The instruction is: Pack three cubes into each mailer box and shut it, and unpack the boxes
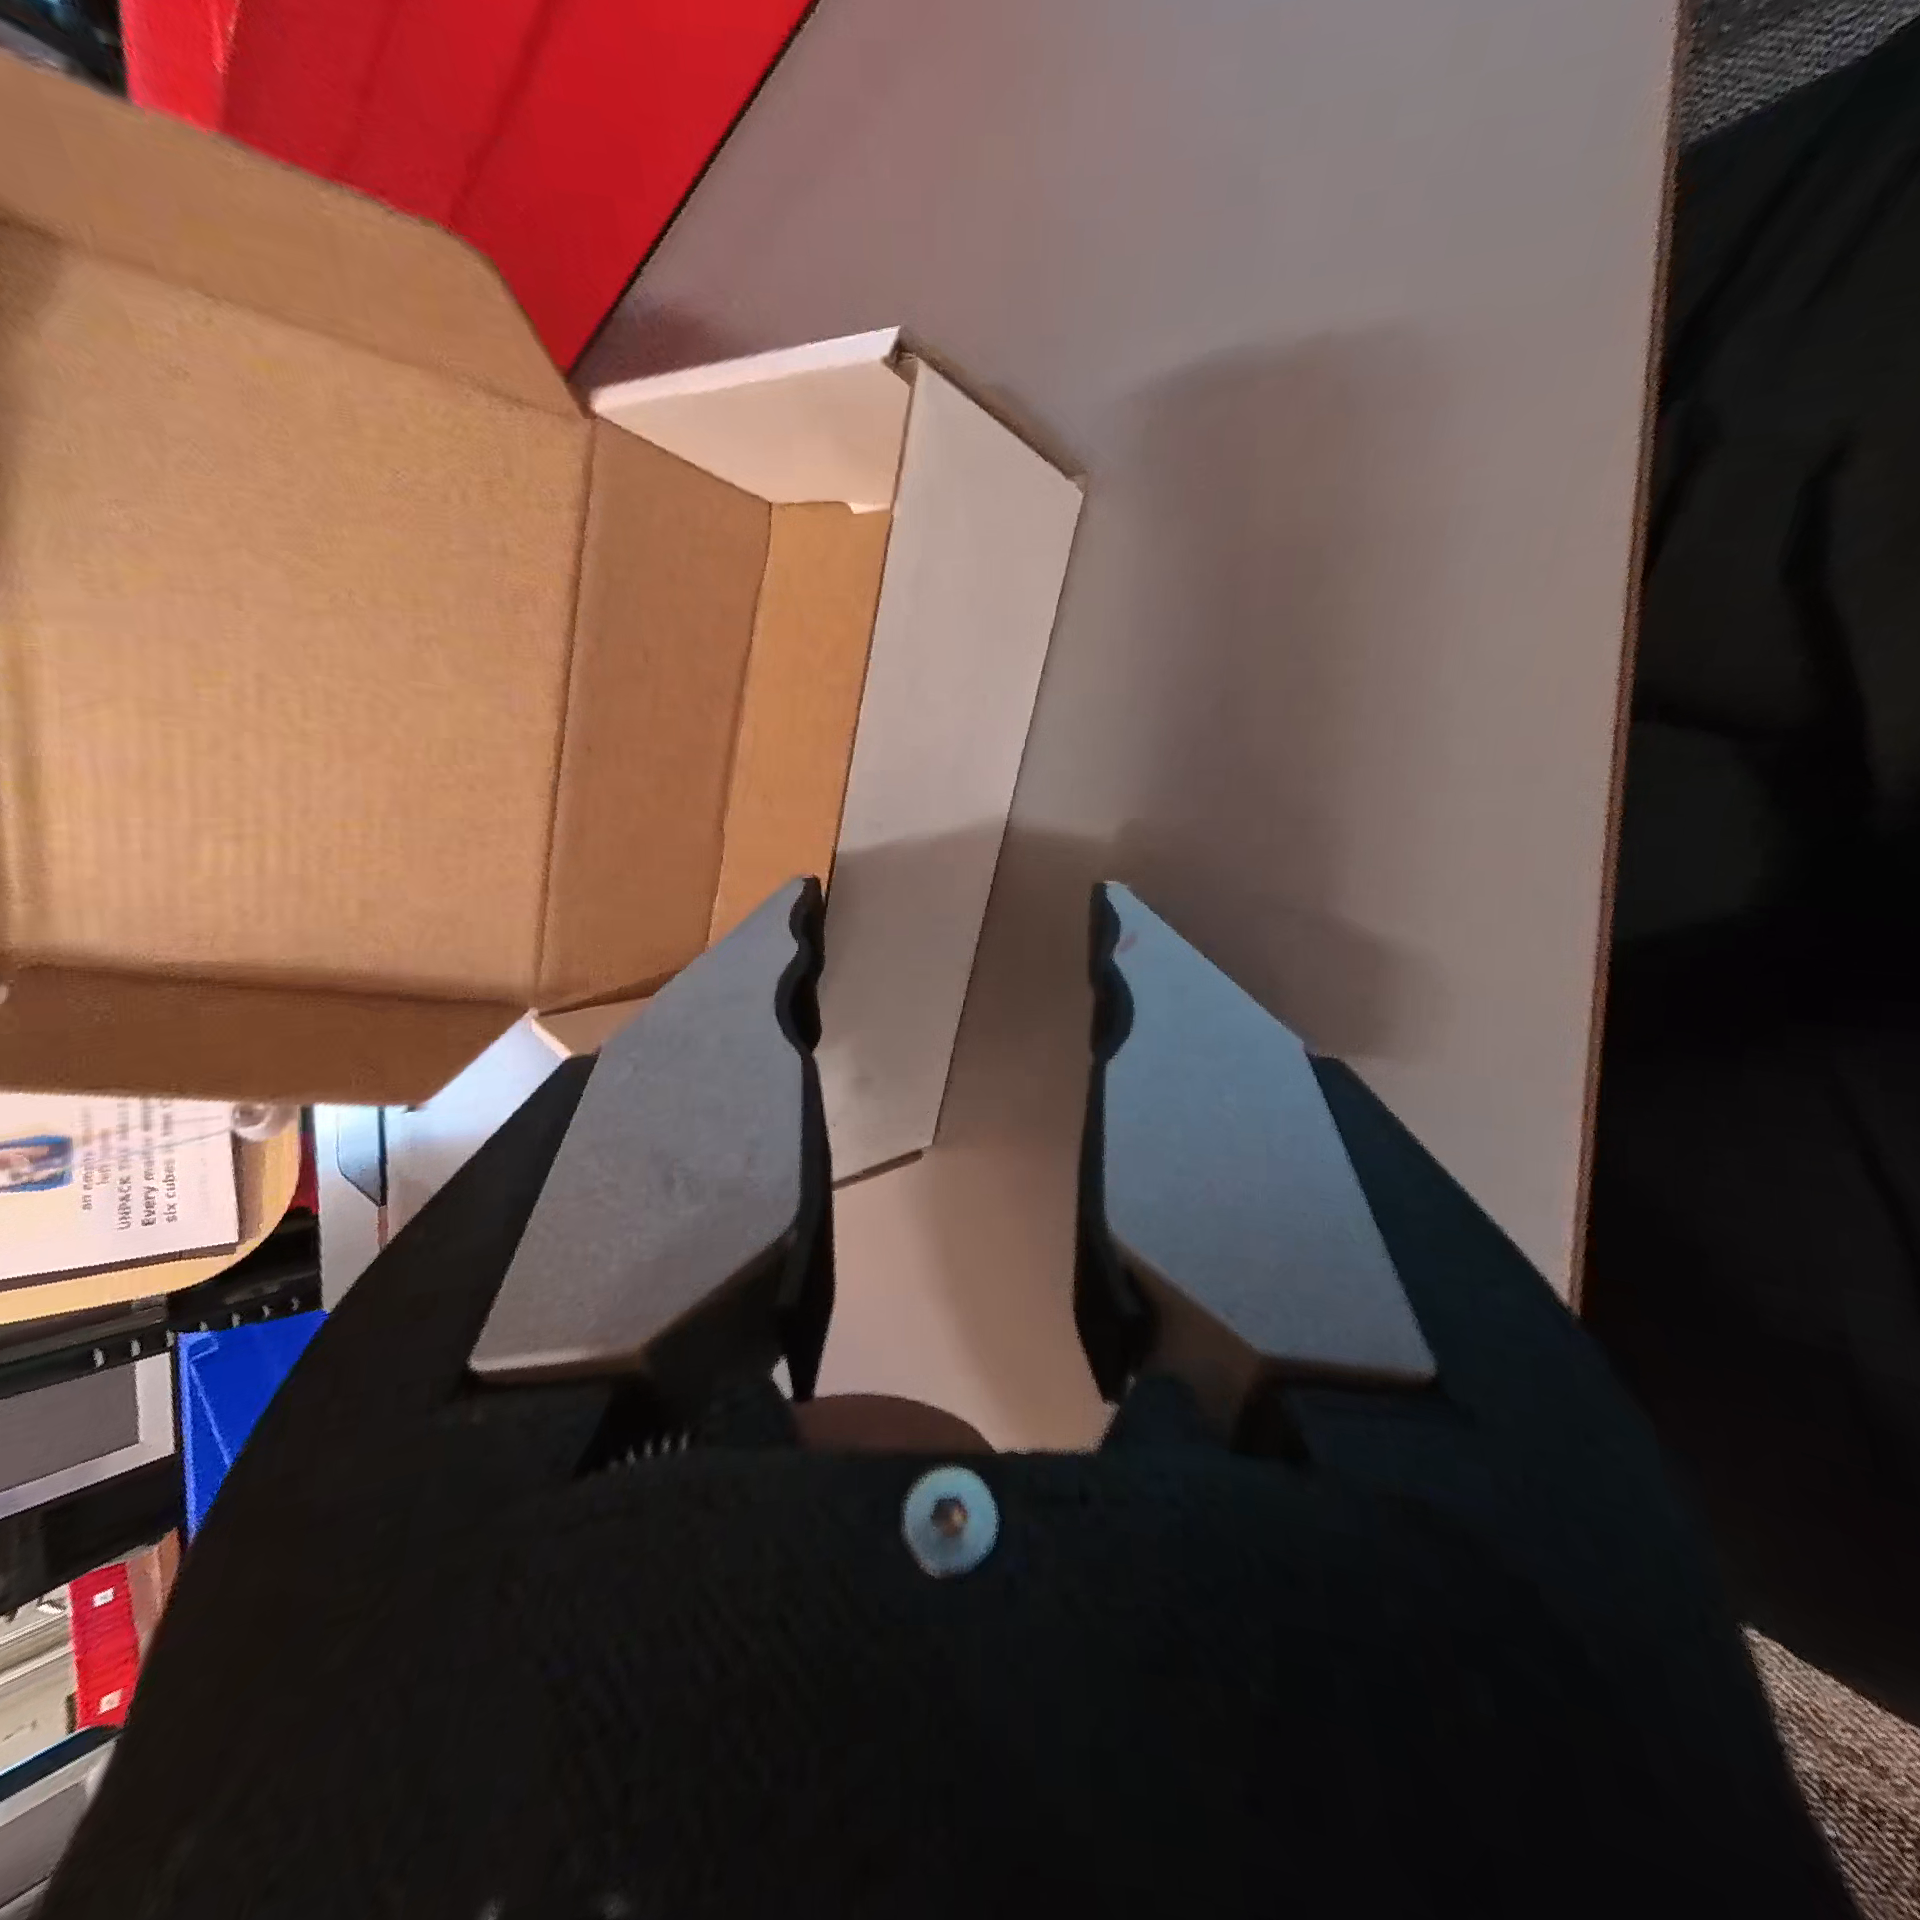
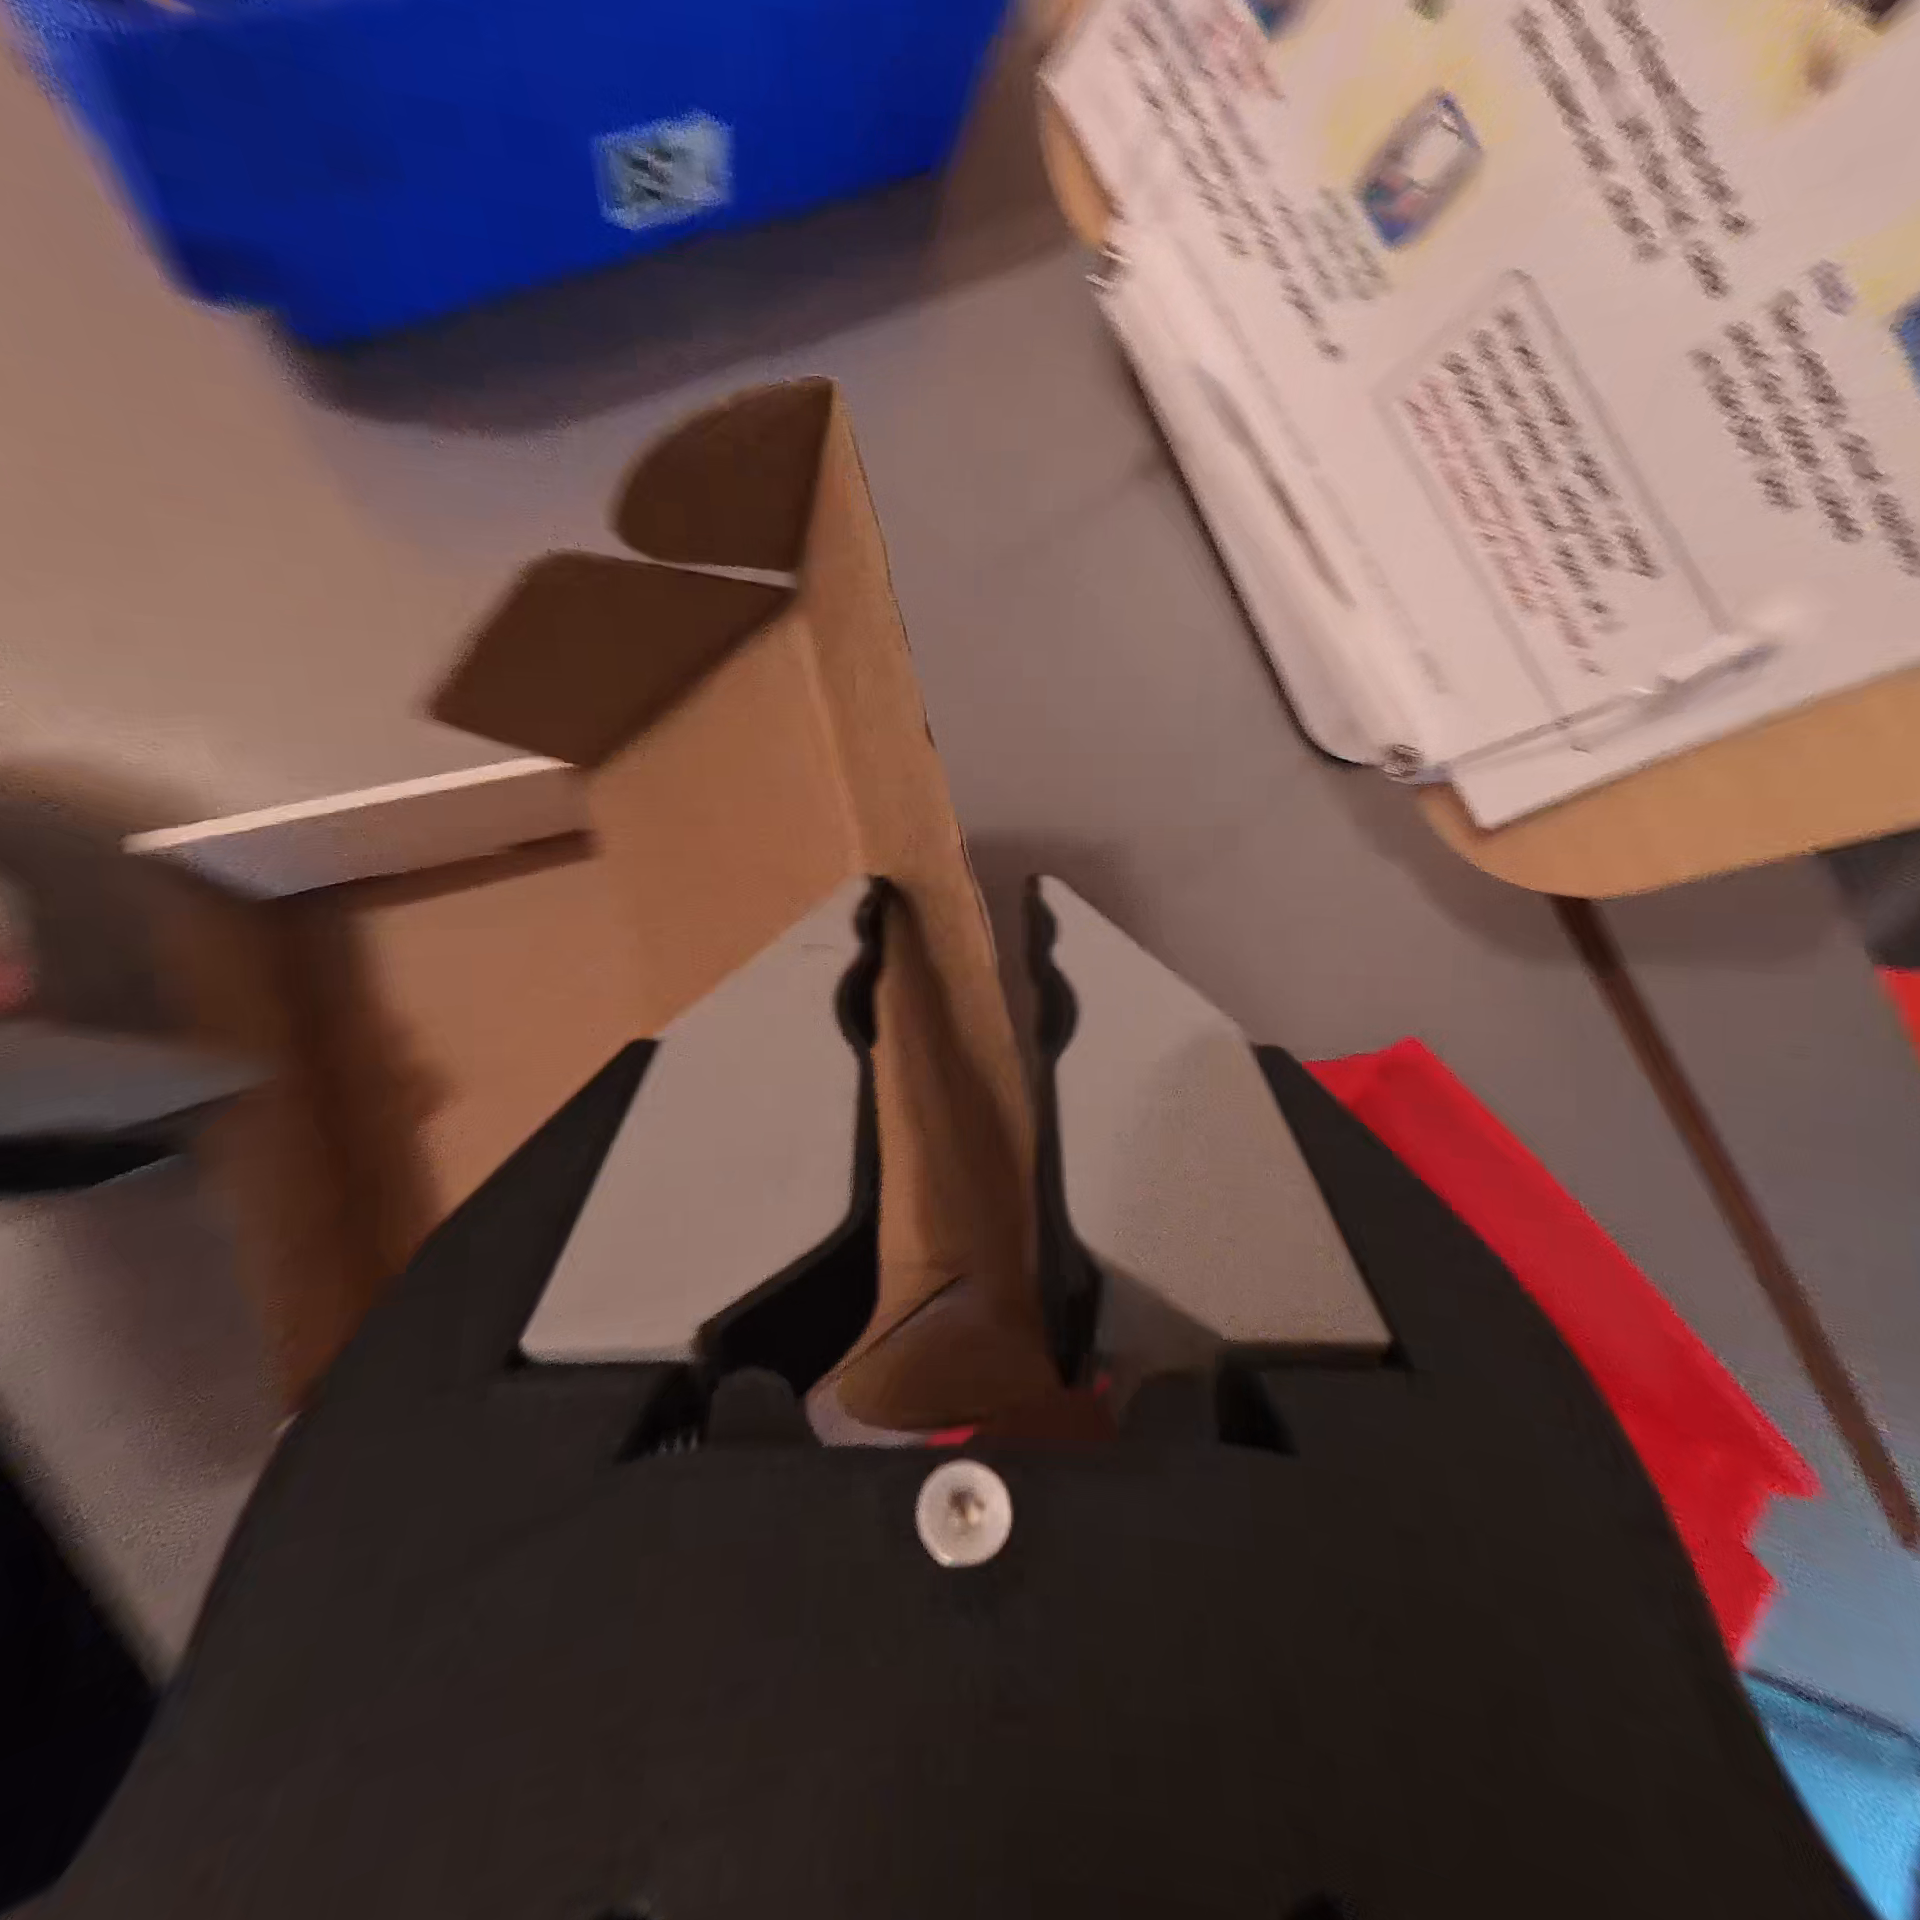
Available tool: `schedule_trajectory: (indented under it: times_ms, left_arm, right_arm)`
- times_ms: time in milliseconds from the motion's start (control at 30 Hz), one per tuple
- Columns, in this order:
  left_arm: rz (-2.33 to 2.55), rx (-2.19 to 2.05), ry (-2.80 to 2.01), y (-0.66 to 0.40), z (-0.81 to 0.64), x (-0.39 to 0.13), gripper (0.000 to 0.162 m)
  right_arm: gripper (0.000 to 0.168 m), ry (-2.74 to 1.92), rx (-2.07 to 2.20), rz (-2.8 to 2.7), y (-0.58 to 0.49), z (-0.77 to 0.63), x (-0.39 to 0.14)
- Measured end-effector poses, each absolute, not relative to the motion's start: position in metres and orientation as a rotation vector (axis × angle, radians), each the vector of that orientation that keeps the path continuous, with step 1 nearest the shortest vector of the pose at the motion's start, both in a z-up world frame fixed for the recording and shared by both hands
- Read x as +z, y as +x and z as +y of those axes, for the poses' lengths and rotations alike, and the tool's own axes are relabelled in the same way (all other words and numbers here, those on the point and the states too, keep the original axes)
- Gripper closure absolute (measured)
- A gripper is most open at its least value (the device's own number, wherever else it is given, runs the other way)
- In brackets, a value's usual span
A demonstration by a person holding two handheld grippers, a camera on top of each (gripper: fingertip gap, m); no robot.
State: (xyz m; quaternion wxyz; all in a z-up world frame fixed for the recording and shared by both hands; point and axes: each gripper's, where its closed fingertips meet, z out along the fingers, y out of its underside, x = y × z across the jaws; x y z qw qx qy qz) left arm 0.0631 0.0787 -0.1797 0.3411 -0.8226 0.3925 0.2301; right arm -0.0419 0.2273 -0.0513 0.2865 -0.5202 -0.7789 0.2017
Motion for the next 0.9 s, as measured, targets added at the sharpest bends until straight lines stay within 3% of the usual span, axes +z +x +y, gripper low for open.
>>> schedule_trajectory:
  times_ms: [167, 233, 333, 467, 533, 633, 767, 900]
  left_arm:
    - [0.994, 0.569, -2.14, 0.065, 0.077, -0.179, 0.112]
    - [0.972, 0.537, -2.144, 0.066, 0.075, -0.179, 0.112]
    - [0.942, 0.538, -2.146, 0.065, 0.075, -0.178, 0.112]
    - [0.823, 0.505, -2.144, 0.059, 0.08, -0.173, 0.123]
    - [0.735, 0.504, -2.154, 0.05, 0.087, -0.17, 0.135]
    - [0.65, 0.594, -2.196, 0.028, 0.099, -0.17, 0.131]
    - [0.593, 0.643, -2.228, 0.008, 0.116, -0.174, 0.12]
    - [0.457, 0.504, -2.286, 0.01, 0.119, -0.178, 0.088]
  right_arm:
    - [0.09, -1.48, 0.38, -1.919, -0.086, 0.272, -0.095]
    - [0.098, -1.542, 0.357, -1.927, -0.092, 0.277, -0.122]
    - [0.082, -1.612, 0.214, -1.932, -0.092, 0.29, -0.151]
    - [0.093, -1.581, 0.385, -1.74, -0.101, 0.286, -0.101]
    - [0.09, -1.534, 0.535, -1.649, -0.097, 0.272, -0.06]
    - [0.085, -1.445, 0.67, -1.579, -0.076, 0.245, -0.017]
    - [0.083, -1.349, 0.89, -1.544, -0.035, 0.2, -0.007]
    - [0.08, -1.315, 0.997, -1.531, 0.007, 0.173, -0.032]
